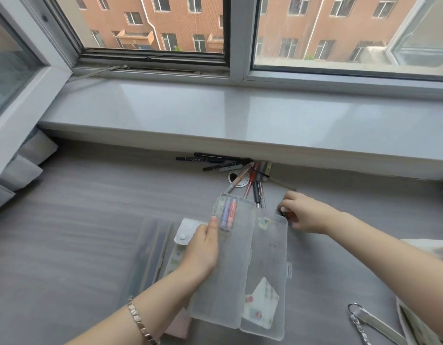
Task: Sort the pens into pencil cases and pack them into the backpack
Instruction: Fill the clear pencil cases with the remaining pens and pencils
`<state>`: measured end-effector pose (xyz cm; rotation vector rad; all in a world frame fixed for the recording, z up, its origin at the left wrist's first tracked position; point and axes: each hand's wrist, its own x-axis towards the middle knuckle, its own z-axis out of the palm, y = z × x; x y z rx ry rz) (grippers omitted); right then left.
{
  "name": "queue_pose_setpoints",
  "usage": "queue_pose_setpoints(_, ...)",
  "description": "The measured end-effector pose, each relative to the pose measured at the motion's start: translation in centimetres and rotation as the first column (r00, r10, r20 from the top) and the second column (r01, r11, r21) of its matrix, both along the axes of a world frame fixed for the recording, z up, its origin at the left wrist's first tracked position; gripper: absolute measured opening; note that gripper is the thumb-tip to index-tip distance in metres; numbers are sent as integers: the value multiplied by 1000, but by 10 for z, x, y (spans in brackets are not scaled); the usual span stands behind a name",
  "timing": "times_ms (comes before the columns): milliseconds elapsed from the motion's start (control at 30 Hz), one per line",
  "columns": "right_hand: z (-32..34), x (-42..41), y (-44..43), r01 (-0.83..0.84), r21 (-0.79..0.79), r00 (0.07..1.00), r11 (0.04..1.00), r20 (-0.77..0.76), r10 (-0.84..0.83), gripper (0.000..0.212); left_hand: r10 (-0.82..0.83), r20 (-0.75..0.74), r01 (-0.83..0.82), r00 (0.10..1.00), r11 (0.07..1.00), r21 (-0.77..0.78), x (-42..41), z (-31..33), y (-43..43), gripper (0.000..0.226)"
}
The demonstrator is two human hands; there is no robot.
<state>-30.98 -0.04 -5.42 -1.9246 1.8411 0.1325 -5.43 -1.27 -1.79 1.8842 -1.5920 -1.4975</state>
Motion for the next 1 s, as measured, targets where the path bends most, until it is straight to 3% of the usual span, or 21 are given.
queue_pose_setpoints(100, -4, -4, 17, 37, 10, 998, 999, -44, -36, 28, 73, -63, -71, 995, 997, 30, 2, 11, 7, 30)
queue_pose_setpoints(167, -1, -6, 28, 74, -52, 989, 996, -121, -80, 26, 68, -96, -65, 993, 997, 42, 6, 13, 11, 40)
queue_pose_setpoints(200, 1, -5, 33, 96, -137, 986, 986, -121, -113, 24, 77, -108, -70, 991, 995, 67, 9, 11, 11, 48)
queue_pose_setpoints(267, 11, 1, 45, 155, -365, 987, 918, 29, -156, 21, 85, -129, -69, 988, 989, 130, 14, 4, 15, 56)
queue_pose_setpoints(334, 31, 19, 54, 148, -520, 980, 842, 194, -52, 30, 65, -135, -43, 989, 986, 163, 16, 3, 19, 58)
queue_pose_setpoints(434, 65, 58, 65, -64, -622, 955, 780, 189, 228, 30, 68, -219, -22, 973, 978, 208, 15, 4, 28, 51)
queue_pose_setpoints(534, 76, 93, 74, -314, -604, 883, 733, 98, 459, 23, 37, -269, 21, 962, 978, 208, 11, 0, 37, 48)
queue_pose_setpoints(634, 68, 114, 81, -363, -531, 857, 766, 133, 499, 36, 107, -330, -10, 938, 959, 282, 7, -3, 45, 41)
queue_pose_setpoints(700, 63, 122, 87, -318, -485, 866, 815, 201, 457, 44, 155, -369, -36, 916, 950, 310, 4, -4, 49, 41)
queue_pose_setpoints(801, 60, 127, 98, -161, -408, 885, 899, 343, 314, 35, 171, -400, -43, 900, 950, 309, 5, -5, 53, 50)
queue_pose_setpoints(901, 54, 130, 107, -46, -418, 918, 907, 341, 204, 31, 150, -385, -57, 910, 968, 243, 5, 0, 57, 36)
queue_pose_setpoints(1001, 50, 135, 110, 71, -437, 938, 897, 336, 89, 29, 97, -347, -43, 933, 986, 161, 2, 5, 61, 39)
